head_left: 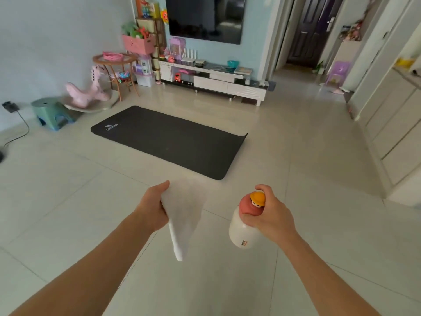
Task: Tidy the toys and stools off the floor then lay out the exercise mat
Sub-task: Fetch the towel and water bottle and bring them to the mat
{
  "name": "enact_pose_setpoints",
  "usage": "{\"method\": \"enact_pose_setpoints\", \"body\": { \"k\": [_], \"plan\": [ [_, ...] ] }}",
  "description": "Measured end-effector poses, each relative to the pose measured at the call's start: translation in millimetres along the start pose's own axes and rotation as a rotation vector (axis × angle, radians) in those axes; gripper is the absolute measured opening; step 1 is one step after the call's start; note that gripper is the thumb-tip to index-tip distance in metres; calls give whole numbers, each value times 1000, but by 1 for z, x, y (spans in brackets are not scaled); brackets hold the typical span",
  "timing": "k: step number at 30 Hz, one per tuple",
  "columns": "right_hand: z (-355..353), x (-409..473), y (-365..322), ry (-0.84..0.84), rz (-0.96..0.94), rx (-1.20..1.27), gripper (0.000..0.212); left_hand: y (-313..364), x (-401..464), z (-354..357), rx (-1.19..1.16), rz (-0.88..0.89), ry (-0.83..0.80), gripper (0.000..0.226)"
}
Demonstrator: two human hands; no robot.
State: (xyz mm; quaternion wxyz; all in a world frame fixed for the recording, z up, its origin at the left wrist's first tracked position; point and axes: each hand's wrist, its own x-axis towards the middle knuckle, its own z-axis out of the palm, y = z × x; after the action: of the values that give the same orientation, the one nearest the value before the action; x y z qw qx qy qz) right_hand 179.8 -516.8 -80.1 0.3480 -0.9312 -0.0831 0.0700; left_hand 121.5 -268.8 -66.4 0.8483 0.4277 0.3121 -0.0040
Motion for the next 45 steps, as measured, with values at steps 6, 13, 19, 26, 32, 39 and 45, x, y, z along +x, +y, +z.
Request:
{"method": "enact_pose_setpoints", "body": {
  "k": [6,13,19,26,32,39,45],
  "plan": [
    [26,86,-18,-37,-19,7,69,43,66,-2,-59,36,67,27],
    [82,201,-58,-57,14,-17,74,113,179,-23,-61,0,71,25],
    [114,293,-99,8,104,18,72,185,279,-42,48,-15,-4,35],
    [140,384,-114,110,172,98,65,241,383,-33,100,-45,-2,35],
    [175,491,-95,71,271,113,70,262,480,-6,154,-64,-11,29],
    [223,589,-70,100,380,132,76,275,598,10,151,-199,2,31],
    [272,643,-35,162,480,157,79,245,699,-1,129,-332,-50,45]
  ]
}}
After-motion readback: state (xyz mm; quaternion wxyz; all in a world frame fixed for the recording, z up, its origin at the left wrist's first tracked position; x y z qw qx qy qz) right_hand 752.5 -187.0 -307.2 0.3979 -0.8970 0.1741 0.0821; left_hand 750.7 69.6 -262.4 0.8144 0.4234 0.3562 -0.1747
